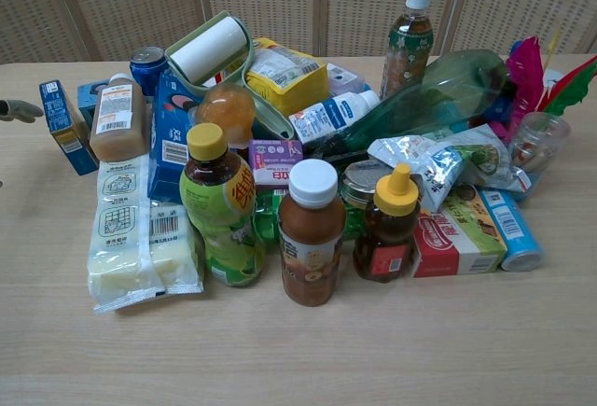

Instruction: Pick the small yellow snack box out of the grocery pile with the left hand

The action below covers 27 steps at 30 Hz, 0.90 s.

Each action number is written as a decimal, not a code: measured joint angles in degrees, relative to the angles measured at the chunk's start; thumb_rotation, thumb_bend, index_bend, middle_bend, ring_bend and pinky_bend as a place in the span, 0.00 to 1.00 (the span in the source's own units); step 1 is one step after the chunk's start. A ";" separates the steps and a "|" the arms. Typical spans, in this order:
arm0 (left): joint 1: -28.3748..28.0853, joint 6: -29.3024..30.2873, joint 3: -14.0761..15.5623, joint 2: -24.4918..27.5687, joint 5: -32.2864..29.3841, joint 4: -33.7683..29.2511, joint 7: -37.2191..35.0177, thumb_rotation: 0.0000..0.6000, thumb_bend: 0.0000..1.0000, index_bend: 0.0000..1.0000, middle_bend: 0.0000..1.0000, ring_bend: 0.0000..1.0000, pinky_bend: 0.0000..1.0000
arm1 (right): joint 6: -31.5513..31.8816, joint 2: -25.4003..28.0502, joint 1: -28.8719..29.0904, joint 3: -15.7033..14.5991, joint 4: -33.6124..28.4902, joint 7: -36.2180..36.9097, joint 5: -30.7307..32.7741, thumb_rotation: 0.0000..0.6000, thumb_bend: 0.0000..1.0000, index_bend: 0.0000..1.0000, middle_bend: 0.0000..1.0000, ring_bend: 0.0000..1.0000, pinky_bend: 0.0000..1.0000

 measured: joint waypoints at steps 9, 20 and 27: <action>0.06 1.05 0.03 1.44 2.85 -2.79 -4.22 1.00 0.29 0.00 0.00 0.00 0.00 | -0.17 -0.06 0.02 0.13 0.17 0.06 0.41 0.57 0.18 0.04 0.04 0.00 0.00; -2.62 -1.61 -1.30 -2.83 1.10 5.11 -4.39 1.00 0.29 0.00 0.00 0.00 0.00 | 0.06 0.06 -0.27 0.03 -0.20 -0.65 0.86 0.58 0.18 0.04 0.04 0.00 0.00; -3.09 -2.70 -0.10 -3.75 2.30 5.21 -5.06 1.00 0.29 0.00 0.00 0.00 0.00 | 0.07 0.21 -0.25 0.12 -0.66 -1.23 1.05 0.57 0.18 0.04 0.04 0.00 0.00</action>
